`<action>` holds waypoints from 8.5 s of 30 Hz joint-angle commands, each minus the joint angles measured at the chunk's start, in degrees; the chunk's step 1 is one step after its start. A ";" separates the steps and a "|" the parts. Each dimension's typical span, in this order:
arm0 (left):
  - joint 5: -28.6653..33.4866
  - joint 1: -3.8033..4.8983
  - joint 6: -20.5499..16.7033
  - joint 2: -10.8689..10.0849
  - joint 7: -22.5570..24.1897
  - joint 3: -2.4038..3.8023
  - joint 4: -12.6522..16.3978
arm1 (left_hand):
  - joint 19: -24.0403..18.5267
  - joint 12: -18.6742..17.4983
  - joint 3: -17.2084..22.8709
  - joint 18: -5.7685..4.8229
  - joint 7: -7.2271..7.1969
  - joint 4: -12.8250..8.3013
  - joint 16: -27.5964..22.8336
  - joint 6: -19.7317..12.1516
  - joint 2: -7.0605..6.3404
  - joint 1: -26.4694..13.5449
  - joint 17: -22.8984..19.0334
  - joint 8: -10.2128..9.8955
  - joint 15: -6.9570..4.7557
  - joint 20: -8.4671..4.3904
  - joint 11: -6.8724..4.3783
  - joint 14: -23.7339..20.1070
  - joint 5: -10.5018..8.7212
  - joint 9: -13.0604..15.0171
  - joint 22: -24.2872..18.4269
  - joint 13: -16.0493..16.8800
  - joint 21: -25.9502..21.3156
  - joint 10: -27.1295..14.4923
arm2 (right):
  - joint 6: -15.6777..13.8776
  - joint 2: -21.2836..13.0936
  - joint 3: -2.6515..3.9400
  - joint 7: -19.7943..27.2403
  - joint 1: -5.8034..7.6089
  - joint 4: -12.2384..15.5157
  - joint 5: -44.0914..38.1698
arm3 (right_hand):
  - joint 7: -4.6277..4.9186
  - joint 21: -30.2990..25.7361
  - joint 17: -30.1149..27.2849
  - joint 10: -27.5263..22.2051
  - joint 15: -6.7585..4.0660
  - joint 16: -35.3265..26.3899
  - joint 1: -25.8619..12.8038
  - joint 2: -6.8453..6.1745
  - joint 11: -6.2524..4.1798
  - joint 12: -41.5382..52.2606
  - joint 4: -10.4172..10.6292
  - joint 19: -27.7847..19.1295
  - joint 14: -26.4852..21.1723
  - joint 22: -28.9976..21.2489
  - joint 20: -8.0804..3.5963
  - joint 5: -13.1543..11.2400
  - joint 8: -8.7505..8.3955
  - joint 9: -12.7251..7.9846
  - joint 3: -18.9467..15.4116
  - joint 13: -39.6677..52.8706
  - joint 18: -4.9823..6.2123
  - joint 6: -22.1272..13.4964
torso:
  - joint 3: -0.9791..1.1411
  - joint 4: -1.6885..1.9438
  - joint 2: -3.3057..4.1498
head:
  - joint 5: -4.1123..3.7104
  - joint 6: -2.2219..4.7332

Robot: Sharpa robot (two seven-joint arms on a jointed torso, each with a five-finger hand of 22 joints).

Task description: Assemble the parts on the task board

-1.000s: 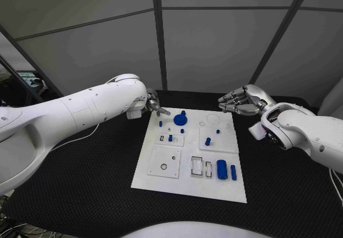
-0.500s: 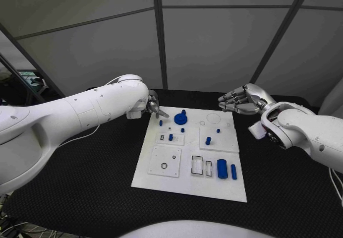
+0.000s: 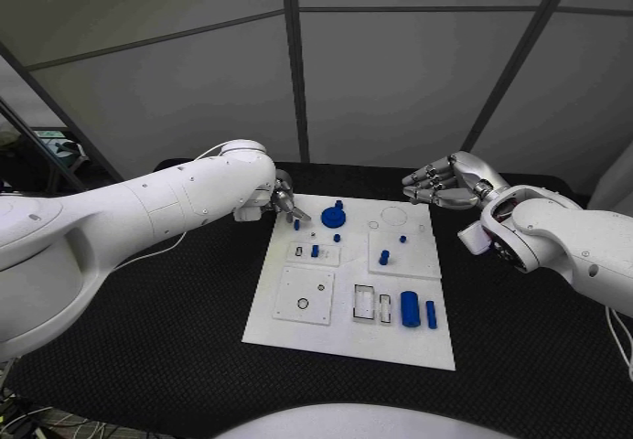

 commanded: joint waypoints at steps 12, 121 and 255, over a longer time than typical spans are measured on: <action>0.67 -0.03 2.72 0.08 0.56 -0.02 0.10 | -0.28 -0.38 0.11 0.05 -0.04 -0.18 -0.18 1.11 1.19 1.51 14.29 -0.95 0.47 0.30 0.02 5.70 0.09 -0.21 2.11 -0.08 0.05 -0.41 | -0.07 0.17 0.03 0.34 0.10 -0.03 0.20 | 0.36 -0.39 -0.15 -0.32 0.05 -0.28 -0.60 0.18 0.28 -0.39 0.07 0.11 -0.37 -0.14 0.46 0.35 -0.22 -0.09 0.14 -0.06 0.16 -0.25 | 0.02 0.00 -0.02 | -0.01 -0.25; 0.41 -4.48 -10.90 -13.04 -7.61 -0.18 26.89 | -0.55 -2.65 54.29 0.19 -0.93 -11.82 -0.02 0.79 -11.05 -3.37 14.43 0.39 -0.26 -0.21 -0.90 5.79 -0.41 6.25 3.78 -1.65 -0.94 -0.18 | 0.63 0.74 0.02 0.39 0.06 -1.51 0.20 | 0.44 -0.77 -0.43 -0.48 0.13 -0.27 -0.66 0.23 0.36 -0.48 0.05 0.15 -0.55 -0.39 0.55 0.57 -0.26 -0.09 0.20 -0.04 0.17 -0.41 | 0.06 0.48 -0.37 | 0.32 -1.57; 7.19 -4.61 -28.71 -12.17 15.67 1.04 23.22 | -24.54 -33.30 15.54 6.66 5.08 -5.32 -38.25 -5.05 -6.01 15.02 -32.49 -12.88 5.02 4.62 5.43 -23.32 -0.02 -7.43 -23.16 -36.72 -43.82 -29.20 | 0.86 1.08 0.01 0.44 0.04 -2.04 0.21 | 0.49 -1.21 -0.76 -0.56 0.19 -0.22 -0.90 0.30 0.42 -0.50 0.13 0.31 -0.63 -0.70 0.63 0.65 -0.24 -0.07 0.20 -0.03 0.19 -0.52 | 0.09 0.45 -0.36 | -0.54 -1.43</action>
